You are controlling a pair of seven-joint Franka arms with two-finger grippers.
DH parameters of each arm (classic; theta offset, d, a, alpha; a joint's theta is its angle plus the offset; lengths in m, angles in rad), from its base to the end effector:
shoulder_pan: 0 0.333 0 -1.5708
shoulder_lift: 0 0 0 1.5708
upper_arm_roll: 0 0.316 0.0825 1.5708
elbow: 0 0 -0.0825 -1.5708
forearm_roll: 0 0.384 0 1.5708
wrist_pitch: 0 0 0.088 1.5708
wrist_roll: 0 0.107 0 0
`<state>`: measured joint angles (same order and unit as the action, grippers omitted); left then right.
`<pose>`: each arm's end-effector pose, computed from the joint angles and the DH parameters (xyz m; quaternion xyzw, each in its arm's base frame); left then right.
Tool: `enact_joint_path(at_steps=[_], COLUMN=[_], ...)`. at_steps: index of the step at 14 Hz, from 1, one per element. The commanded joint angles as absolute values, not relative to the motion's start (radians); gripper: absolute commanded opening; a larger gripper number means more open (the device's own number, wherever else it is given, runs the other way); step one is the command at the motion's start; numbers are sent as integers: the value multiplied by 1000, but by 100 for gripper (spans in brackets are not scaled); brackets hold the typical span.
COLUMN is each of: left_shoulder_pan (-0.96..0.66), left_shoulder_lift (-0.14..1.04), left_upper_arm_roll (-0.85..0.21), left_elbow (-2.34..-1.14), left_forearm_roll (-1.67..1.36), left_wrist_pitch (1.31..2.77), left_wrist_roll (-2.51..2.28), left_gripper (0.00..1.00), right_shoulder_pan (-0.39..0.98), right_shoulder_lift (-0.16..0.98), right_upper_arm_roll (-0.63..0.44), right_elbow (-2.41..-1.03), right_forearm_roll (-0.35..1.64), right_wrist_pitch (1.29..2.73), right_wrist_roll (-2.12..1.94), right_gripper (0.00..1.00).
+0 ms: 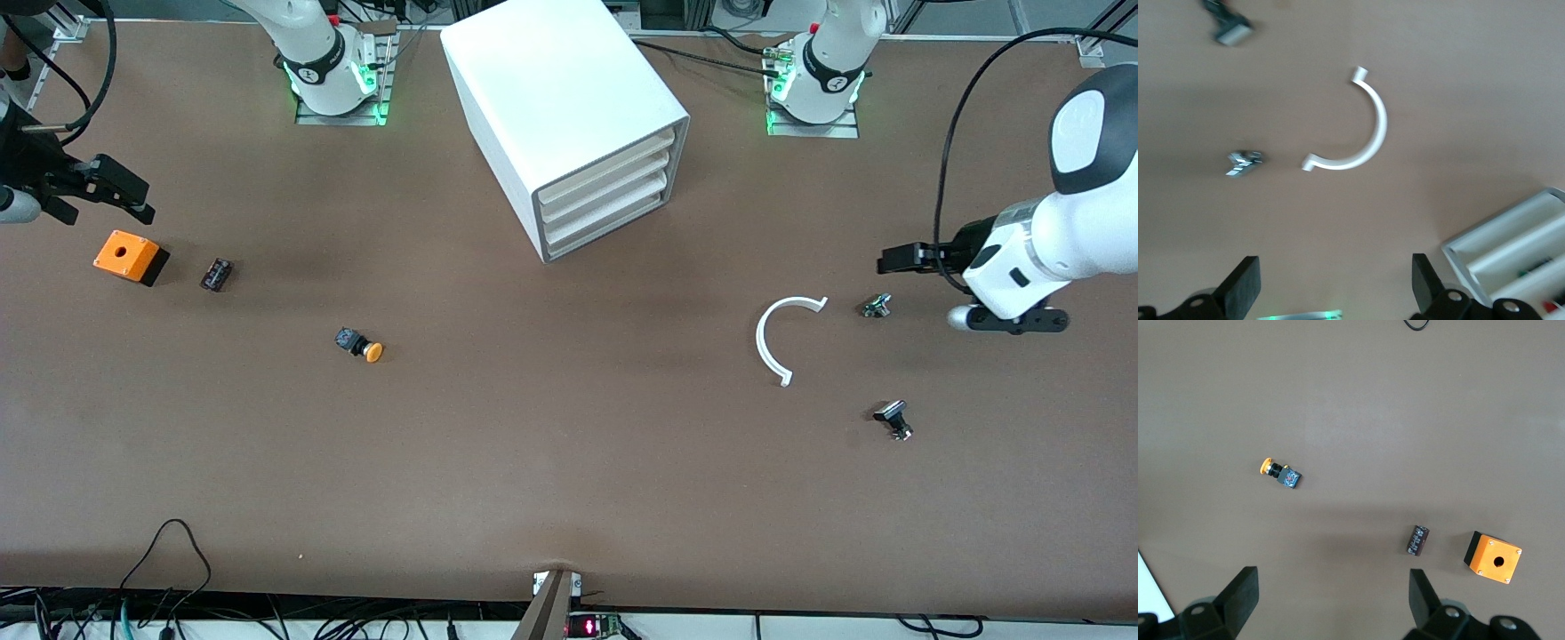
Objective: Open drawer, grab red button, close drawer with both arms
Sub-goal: 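Hook the left gripper onto the cabinet's lower drawer front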
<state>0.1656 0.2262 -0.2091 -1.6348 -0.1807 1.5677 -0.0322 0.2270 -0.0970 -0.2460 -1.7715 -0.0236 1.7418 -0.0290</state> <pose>0.5951 -0.0358 0.4690 0.9833 0.0063 -0.1473 0.1071 0.5375 -0.0179 0.5953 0.9995 0.0068 0.0322 0.0007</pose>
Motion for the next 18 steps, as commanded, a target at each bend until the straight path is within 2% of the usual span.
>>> enact_joint_path(at_steps=[1,7,12,15,18], left_shoulder_pan=[157,135,112,80,71], left_shoulder_lift=[285,380,469,500,502], left_upper_arm_roll=[-213,-310,-328,-337,-397], left_elbow=[-1728,-1854,-2009,-2023,-2074], left_forearm_roll=[-317,-509,-753,-830,-946], left_wrist_pitch=[1635,1658,1702,1707,1709], left_wrist_roll=[95,321,559,594,600], left_gripper=[100,100,99,99,96], right_shoulder_pan=[225,233,233,233,233], right_shoulder_lift=[-72,-60,-60,-60,-60], right_upper_arm_roll=[-247,-244,-244,-244,-244], right_elbow=[-1733,-1729,-1726,-1726,-1726], right_forearm_roll=[-31,-34,-28,-31,-29], right_wrist_pitch=[1723,1724,1712,1704,1698], right_wrist_roll=[-26,-21,-25,-25,-25], right_gripper=[100,100,100,100,100])
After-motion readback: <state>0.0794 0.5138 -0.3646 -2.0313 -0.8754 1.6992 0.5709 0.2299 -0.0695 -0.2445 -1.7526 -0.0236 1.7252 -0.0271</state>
